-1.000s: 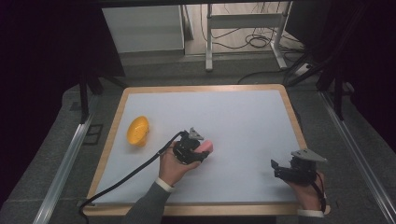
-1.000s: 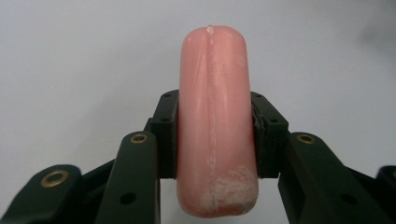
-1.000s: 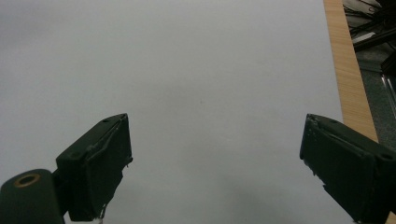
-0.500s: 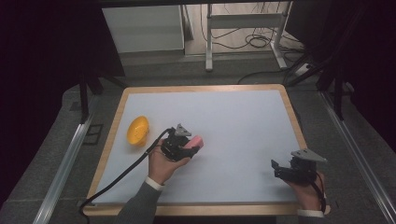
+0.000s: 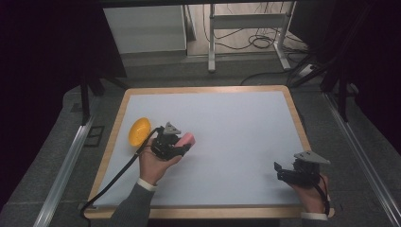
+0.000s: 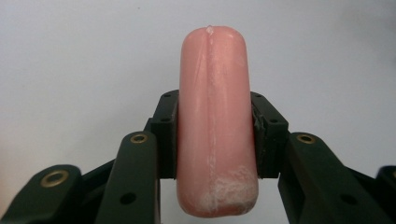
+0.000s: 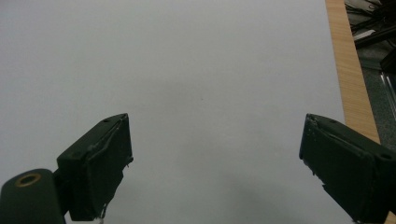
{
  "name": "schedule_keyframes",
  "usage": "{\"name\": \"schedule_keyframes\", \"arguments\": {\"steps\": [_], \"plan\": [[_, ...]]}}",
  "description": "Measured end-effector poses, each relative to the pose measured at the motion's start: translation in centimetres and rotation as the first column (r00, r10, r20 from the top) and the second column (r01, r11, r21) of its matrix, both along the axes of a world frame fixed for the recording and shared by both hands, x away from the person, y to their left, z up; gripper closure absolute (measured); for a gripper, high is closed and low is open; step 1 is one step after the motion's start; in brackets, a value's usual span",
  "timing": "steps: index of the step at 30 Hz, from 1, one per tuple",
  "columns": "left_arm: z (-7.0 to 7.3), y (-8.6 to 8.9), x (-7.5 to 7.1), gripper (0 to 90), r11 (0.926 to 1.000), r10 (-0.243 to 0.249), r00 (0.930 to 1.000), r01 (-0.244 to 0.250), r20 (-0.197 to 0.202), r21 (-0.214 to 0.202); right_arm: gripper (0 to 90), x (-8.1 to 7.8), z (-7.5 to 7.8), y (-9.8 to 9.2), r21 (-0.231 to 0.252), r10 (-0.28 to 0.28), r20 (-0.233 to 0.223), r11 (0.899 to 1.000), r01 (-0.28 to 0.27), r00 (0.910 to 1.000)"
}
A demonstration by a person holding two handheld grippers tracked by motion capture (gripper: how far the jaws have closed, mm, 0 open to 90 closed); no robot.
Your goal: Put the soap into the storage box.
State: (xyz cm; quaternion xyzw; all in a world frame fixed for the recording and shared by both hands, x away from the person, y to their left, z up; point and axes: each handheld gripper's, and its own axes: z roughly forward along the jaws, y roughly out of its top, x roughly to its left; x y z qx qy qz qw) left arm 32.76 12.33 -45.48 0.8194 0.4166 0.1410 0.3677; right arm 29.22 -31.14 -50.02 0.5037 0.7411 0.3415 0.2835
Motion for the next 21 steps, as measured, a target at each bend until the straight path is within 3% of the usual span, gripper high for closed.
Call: {"name": "schedule_keyframes", "arguments": {"steps": [21], "plan": [[1.0, 2.5, 0.5, 60.4, 0.9981, 0.062, 0.9979, -0.062, 0.02, -0.007, 9.0, 0.0, -0.1, 0.0, -0.004, -0.003, -0.008, 1.0, 0.003, 1.0]]}}
